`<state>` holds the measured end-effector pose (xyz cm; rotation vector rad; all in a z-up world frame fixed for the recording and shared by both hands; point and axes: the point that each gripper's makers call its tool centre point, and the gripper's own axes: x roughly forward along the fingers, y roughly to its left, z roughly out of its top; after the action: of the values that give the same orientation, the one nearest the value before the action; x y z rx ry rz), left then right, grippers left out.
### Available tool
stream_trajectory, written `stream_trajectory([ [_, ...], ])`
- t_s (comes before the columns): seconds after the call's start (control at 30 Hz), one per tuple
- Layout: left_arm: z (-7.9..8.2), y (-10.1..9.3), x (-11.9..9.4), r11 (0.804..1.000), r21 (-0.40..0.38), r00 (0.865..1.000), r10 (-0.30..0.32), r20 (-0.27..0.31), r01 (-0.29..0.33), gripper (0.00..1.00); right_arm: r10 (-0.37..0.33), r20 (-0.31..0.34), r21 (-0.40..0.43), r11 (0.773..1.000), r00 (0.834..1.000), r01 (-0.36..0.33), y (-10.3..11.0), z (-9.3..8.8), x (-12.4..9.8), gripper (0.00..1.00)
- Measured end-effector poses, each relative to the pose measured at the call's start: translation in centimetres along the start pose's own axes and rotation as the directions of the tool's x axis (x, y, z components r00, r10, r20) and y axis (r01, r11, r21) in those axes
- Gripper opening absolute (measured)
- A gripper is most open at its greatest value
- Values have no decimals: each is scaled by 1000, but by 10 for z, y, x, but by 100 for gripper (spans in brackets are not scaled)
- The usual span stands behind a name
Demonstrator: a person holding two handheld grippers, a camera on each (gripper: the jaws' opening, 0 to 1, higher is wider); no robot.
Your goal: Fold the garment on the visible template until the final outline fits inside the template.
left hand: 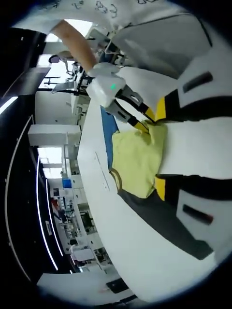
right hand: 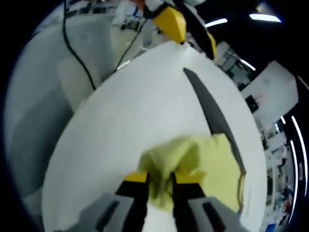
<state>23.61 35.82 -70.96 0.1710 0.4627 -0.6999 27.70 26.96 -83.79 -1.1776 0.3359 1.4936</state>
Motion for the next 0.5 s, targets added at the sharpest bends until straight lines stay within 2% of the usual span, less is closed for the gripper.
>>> stream_trajectory([
  [0.13, -3, -1, -2, 1000, -10, 1000, 2, 1, -2, 38, 29, 4, 47, 998, 1000, -29, 1, -1, 3, 14],
  [0.5, -10, -1, -1, 1000, -22, 1000, -2, -12, 1, 38, 33, -26, 13, 999, 999, -33, 1, -7, 8, 1],
])
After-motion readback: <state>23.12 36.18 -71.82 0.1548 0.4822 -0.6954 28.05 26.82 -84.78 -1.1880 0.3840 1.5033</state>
